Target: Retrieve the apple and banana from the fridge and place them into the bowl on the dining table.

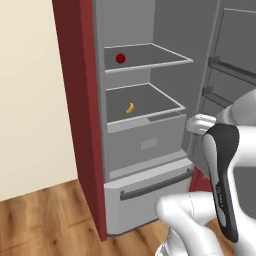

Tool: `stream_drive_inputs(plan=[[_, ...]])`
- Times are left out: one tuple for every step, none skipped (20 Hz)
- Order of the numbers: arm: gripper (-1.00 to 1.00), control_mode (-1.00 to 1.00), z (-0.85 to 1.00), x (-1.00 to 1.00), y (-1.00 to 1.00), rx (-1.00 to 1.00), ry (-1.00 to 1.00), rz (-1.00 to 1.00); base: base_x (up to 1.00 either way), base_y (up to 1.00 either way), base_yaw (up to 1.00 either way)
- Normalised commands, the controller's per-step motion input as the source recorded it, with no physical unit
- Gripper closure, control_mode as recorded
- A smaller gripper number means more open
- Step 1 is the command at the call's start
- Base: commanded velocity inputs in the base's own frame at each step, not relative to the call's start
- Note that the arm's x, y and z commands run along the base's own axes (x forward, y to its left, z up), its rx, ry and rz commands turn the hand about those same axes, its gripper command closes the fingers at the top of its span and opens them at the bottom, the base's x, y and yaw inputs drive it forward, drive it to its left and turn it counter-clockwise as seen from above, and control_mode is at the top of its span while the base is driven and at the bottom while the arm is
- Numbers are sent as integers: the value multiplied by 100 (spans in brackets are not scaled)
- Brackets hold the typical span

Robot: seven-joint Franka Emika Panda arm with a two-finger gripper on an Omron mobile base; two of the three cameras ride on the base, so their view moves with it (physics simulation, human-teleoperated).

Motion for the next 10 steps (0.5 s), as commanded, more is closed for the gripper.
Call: stream_drive_inputs(plan=[[-100, 100, 0, 0, 0, 0, 0, 0, 77, 0, 9], [-100, 100, 0, 0, 0, 0, 0, 0, 83, 0, 9], [-100, 100, 0, 0, 0, 0, 0, 0, 81, 0, 10], [-100, 100, 0, 0, 0, 0, 0, 0, 83, 0, 11], [-100, 100, 0, 0, 0, 0, 0, 0, 79, -3, 11], [-100, 100, 0, 0, 0, 0, 0, 0, 74, -16, 13], [-100, 100, 0, 0, 0, 0, 0, 0, 72, -21, 13], [-100, 100, 0, 0, 0, 0, 0, 0, 68, -26, 13], [-100, 100, 0, 0, 0, 0, 0, 0, 61, -31, 15], [-100, 100, 0, 0, 0, 0, 0, 0, 54, -34, 16]])
